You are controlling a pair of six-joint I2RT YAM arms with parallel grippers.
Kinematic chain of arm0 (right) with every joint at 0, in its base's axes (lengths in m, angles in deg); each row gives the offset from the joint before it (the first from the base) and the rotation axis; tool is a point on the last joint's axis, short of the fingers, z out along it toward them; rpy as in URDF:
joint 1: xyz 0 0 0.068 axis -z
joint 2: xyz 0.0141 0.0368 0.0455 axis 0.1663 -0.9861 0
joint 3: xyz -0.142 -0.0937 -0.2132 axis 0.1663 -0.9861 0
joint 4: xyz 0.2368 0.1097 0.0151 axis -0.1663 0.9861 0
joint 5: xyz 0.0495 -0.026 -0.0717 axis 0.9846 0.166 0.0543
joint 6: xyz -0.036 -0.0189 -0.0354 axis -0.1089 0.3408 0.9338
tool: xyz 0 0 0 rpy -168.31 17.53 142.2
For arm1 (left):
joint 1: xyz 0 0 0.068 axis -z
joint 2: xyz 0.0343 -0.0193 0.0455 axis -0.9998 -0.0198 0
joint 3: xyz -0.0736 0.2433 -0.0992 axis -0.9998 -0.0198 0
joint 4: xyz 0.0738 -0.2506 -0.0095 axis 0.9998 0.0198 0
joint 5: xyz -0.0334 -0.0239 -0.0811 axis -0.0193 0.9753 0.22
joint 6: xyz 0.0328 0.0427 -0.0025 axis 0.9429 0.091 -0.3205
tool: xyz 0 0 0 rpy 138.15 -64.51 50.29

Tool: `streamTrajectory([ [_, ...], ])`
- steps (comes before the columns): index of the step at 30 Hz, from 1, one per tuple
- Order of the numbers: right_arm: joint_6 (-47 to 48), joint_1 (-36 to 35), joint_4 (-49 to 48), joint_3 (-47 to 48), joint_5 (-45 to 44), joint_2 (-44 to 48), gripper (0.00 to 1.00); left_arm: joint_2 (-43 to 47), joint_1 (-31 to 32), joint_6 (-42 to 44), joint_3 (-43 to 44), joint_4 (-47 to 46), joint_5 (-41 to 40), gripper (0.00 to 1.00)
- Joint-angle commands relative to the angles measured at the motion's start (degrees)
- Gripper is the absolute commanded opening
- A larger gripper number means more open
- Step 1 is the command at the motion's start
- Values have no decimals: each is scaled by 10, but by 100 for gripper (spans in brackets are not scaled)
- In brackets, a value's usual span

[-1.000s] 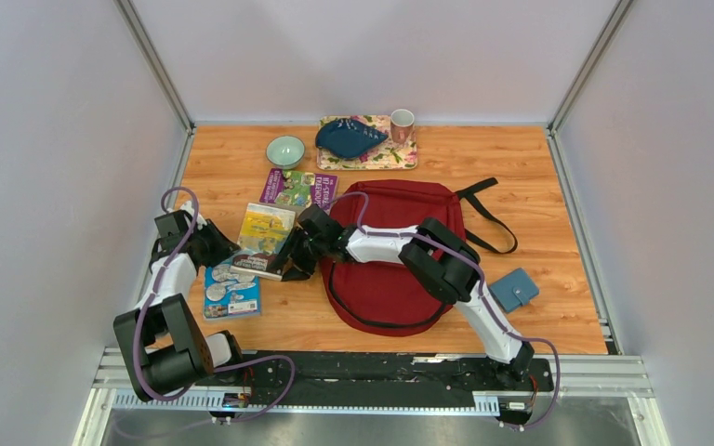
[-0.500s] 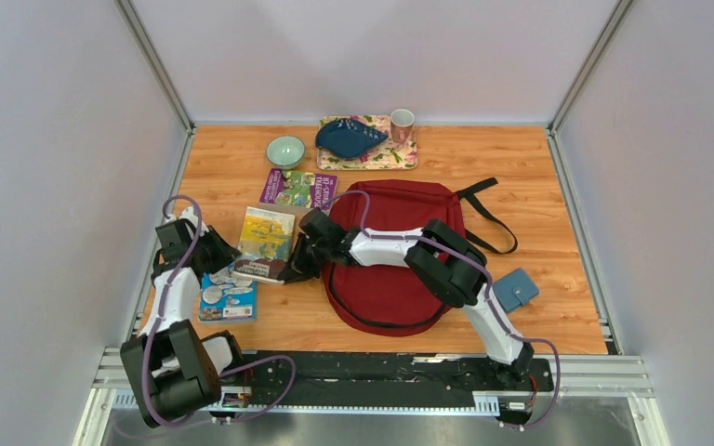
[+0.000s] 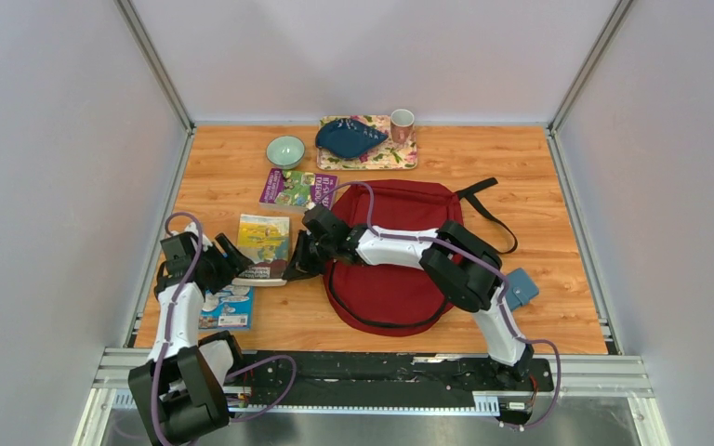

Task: Pack the student bag
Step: Pick up the book from the center of the board.

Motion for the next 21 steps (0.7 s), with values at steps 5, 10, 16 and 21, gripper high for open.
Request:
streamTrajectory([
  [5, 14, -5, -24, 22, 15, 24, 0, -48, 3, -20, -41, 27, 67, 77],
  [10, 19, -4, -23, 28, 23, 22, 0, -32, 2, -24, -51, 12, 86, 50],
  [16, 31, 3, -19, 25, 29, 30, 0, -19, 2, -28, -42, 13, 91, 0],
  [21, 71, 12, -5, 15, 14, 65, 23, 10, 3, -54, -39, -17, 133, 0],
])
